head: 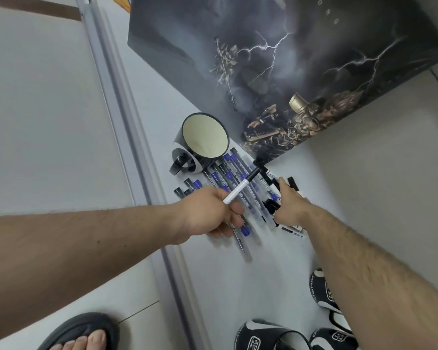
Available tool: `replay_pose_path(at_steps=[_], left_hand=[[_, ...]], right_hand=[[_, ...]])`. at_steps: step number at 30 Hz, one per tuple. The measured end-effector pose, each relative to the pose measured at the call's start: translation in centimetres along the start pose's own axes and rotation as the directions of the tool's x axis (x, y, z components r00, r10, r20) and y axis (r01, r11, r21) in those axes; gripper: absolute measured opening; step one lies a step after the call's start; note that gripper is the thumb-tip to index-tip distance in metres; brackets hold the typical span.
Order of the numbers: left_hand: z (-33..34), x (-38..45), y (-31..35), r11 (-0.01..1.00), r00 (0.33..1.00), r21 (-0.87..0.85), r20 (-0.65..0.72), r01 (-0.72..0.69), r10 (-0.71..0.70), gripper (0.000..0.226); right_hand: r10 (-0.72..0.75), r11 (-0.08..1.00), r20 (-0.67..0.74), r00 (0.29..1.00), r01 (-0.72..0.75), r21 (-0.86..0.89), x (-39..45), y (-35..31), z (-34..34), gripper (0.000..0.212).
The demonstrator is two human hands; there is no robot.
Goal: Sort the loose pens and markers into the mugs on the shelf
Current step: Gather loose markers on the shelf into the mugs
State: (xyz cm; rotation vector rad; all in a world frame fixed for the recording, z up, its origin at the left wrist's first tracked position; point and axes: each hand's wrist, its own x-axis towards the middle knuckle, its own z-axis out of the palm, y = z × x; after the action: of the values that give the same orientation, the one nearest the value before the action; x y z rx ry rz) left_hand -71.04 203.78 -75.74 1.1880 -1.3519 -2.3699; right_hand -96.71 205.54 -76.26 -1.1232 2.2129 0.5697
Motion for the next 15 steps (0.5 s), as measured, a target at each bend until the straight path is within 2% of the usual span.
replay_pose_path(at_steps=[3, 5, 7, 9, 11, 15], left_hand=[[0.1, -0.3, -0.3, 1.000, 1.000, -0.008, -0.004, 0.003, -0.003, 0.031], [0.6, -0.4, -0.5, 1.000, 1.000, -0.003, 0.003, 0.006, -0.006, 0.031], [1.2, -0.5, -0.9, 1.000, 1.000, 0.001, 0.013, 0.016, -0.017, 0.031], [1.8, -0.5, -1.2, 0.999, 0.999, 0.006, 0.023, 0.032, -0.032, 0.031], [2.3, -0.6, -1.6, 0.999, 0.999, 0.014, 0.023, 0.042, -0.042, 0.031], [2.9, -0.7, -2.2, 0.998, 0.998, 0.003, 0.000, 0.056, -0.056, 0.032]], right_hand=[[-0.016, 1.000, 0.081, 0.997, 0.016, -0.001, -0.8, 1.6, 1.9, 0.128], [-0.018, 0.997, 0.031, 0.999, 0.020, -0.074, -1.5, 2.5, 3.6, 0.133], [-0.036, 0.998, -0.083, 0.996, 0.032, -0.054, -2.2, 3.2, 5.1, 0.121], [-0.043, 0.997, -0.161, 0.986, 0.053, 0.057, -2.8, 3.6, 6.4, 0.098], [-0.031, 0.996, -0.170, 0.985, 0.045, 0.076, -3.4, 3.9, 7.3, 0.079], [0.087, 0.990, -0.123, 0.989, -0.072, 0.120, -4.4, 4.3, 8.5, 0.065]])
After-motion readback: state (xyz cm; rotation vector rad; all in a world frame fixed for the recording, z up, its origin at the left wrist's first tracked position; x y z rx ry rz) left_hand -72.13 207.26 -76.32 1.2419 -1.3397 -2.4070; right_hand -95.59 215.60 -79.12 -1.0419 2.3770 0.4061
